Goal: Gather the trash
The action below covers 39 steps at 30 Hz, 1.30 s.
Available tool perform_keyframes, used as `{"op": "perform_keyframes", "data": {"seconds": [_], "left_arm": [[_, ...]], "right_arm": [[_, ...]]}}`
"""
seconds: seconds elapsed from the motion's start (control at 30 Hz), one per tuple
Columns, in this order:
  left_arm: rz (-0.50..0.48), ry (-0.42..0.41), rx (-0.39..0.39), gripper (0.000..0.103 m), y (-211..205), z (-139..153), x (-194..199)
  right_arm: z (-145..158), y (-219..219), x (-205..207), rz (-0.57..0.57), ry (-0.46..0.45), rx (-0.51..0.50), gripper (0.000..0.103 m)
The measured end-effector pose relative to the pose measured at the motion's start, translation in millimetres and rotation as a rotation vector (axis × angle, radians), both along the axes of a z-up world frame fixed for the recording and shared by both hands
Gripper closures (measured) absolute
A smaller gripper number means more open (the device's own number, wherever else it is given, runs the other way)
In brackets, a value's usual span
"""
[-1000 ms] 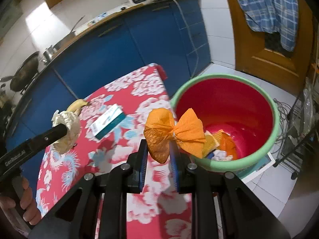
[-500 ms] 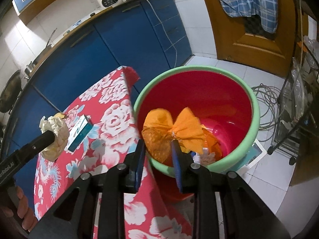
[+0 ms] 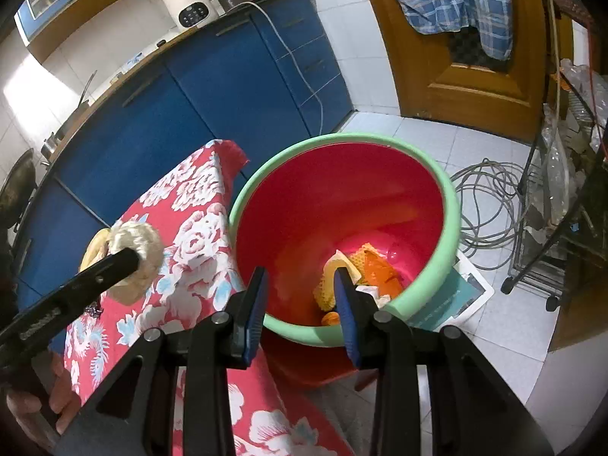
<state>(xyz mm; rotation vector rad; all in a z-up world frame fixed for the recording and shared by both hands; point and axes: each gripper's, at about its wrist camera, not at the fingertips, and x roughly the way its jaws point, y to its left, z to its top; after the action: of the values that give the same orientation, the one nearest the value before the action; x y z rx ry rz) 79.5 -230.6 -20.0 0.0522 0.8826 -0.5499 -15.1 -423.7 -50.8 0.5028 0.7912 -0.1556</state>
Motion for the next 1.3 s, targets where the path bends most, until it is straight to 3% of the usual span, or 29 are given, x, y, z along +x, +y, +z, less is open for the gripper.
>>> {"op": "perform_keyframes", "data": {"seconds": [0.3,0.47,0.63,0.97,1.3], "left_arm": [[-0.078,-0.009,0.018,0.063,-40,-13,7],[-0.105,-0.016,0.019,0.047,-50,-15,7],[-0.102,-0.019,0.025,0.046,-52,-15,5],[-0.042,-0.008,0.010,0.046,-27,-9,4],[0.066,-0.016,0.001,0.046,22,1,5]], "right_arm": [[1,-18,-18,-0.051,-0.002,-0.003,0.065],[-1,-23,-23,-0.068,0.002,0.004,0.065],[0,-23,-23,-0.065,0.000,0.007,0.065],[3,-13,-20,-0.036,-0.010,0.007,0.065],[13,12,-12,0.020,-0.028,0.003,0.063]]}}
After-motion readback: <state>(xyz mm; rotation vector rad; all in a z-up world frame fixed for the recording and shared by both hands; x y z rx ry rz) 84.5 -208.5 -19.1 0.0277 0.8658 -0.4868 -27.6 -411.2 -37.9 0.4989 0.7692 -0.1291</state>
